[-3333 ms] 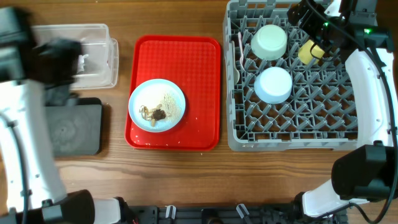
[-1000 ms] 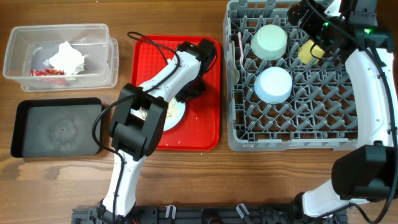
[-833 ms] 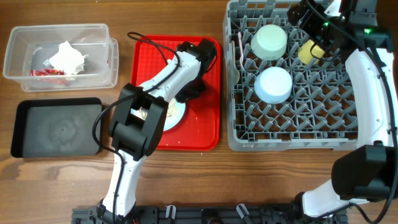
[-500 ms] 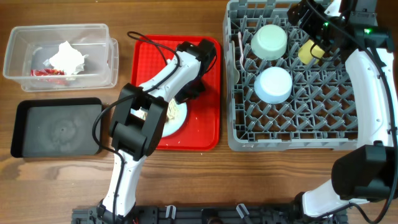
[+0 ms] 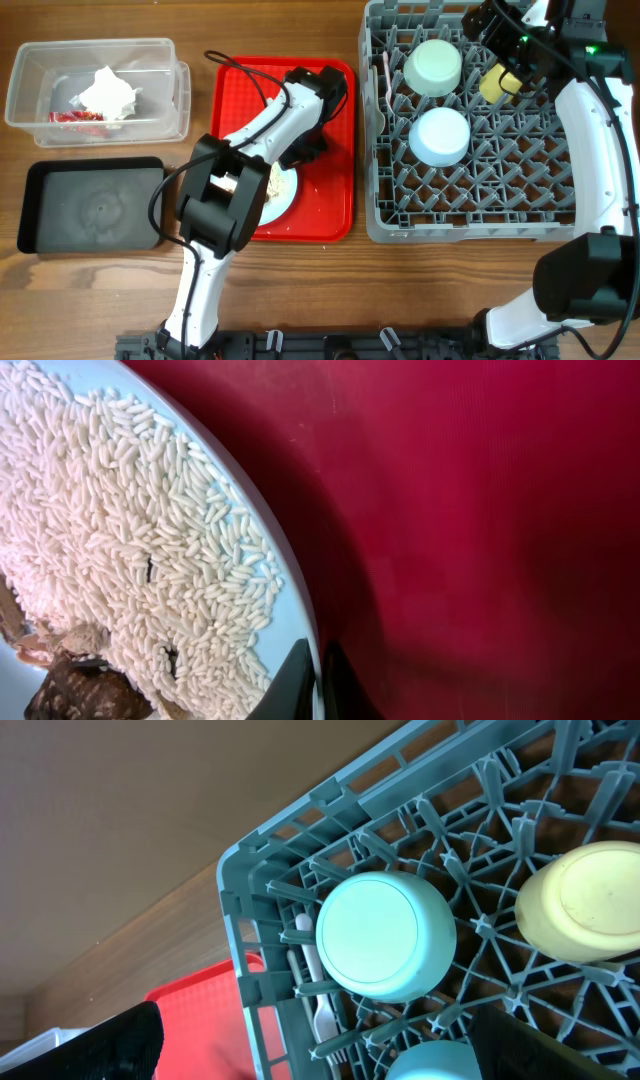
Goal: Sort waste into correct bins and load items into the dishwasher rack
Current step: 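Lift the plate with the left gripper and carry it left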
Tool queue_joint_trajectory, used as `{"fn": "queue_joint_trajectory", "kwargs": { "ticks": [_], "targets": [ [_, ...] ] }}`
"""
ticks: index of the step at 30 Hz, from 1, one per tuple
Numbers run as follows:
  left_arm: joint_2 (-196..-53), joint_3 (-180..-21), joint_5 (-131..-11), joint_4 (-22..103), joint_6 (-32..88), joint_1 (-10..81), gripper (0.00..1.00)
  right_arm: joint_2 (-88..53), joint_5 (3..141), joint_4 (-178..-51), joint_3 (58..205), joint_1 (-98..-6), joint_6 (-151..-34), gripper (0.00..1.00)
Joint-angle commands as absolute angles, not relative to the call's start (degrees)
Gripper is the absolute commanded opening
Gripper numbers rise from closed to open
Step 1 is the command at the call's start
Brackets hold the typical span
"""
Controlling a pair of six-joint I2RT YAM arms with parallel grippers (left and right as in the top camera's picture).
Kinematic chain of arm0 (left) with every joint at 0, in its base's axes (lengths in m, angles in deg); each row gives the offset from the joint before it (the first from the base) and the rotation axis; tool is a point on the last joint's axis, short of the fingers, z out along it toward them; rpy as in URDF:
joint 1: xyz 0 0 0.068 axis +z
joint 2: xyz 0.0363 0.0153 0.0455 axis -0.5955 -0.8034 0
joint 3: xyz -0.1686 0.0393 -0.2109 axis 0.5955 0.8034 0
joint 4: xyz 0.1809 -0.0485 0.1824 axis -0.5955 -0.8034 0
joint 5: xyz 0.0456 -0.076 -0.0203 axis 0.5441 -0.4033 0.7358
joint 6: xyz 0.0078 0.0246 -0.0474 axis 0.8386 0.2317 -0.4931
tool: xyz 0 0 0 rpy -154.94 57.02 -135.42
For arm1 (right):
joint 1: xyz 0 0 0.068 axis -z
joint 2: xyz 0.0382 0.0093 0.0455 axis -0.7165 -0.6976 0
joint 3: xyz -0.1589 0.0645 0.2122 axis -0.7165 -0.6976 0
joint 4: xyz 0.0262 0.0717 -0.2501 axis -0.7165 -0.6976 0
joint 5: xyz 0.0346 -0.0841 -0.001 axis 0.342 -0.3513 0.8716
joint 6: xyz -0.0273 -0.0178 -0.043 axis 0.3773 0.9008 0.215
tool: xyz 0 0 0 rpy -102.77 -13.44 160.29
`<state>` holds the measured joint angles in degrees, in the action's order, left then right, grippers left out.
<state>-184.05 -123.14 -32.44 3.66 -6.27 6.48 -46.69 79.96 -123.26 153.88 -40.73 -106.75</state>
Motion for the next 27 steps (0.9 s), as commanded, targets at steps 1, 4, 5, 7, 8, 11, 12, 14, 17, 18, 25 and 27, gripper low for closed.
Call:
{"fn": "queue_joint_trajectory", "kwargs": {
  "ticks": [1, 4, 5, 7, 8, 11, 12, 14, 17, 18, 25, 27],
  "targets": [
    [-180.33, -122.83, -28.66, 2.61, -6.77, 7.22, 0.04, -46.29, 79.02, -123.17, 154.31, -40.82, -107.14, 1.0],
    [-179.19, -122.87, -27.37, 1.21, -6.77, 7.84, 0.04, -46.29, 79.02, -123.15, 154.31, -40.82, -107.14, 1.0],
    [-178.89, -122.87, -27.11, 0.73, -6.77, 8.08, 0.04, -46.29, 79.02, -123.17, 154.31, -40.82, -107.14, 1.0],
    [-178.3, -122.87, -26.76, -0.21, -6.77, 8.78, 0.04, -46.29, 79.02, -123.17, 154.31, -40.82, -107.14, 1.0],
    [-178.12, -122.87, -26.67, -0.49, -6.77, 9.06, 0.04, -46.29, 79.02, -123.17, 154.31, -40.82, -107.12, 1.0],
    [-177.4, -122.87, -26.67, -0.97, -6.77, 10.13, 0.04, -46.29, 79.02, -123.15, 154.31, -40.82, -107.14, 1.0],
    [-177.16, -122.87, -26.67, -1.01, -6.75, 10.46, 0.04, -46.29, 79.02, -123.17, 154.31, -40.82, -107.14, 1.0],
    [-176.73, -122.87, -26.65, -1.23, -6.75, 10.87, 0.04, -46.29, 79.02, -123.17, 154.31, -40.82, -107.12, 1.0],
    [-175.96, -122.87, -26.15, -1.63, -6.77, 11.29, 0.04, -46.29, 79.02, -123.17, 154.31, -40.82, -107.14, 1.0],
    [-175.79, -122.87, -25.78, -1.78, -6.77, 11.33, 0.04, -46.29, 79.02, -123.17, 154.31, -40.82, -107.12, 1.0],
    [-174.34, -122.9, -23.79, -3.16, -6.77, 11.79, 0.04, -46.29, 79.02, -123.17, 154.31, -40.82, -107.14, 1.0],
    [-173.73, -123.11, -23.9, -3.64, -6.75, 12.56, 0.04, -46.32, 79.02, -123.17, 154.31, -40.82, -107.12, 1.0]
  ]
}}
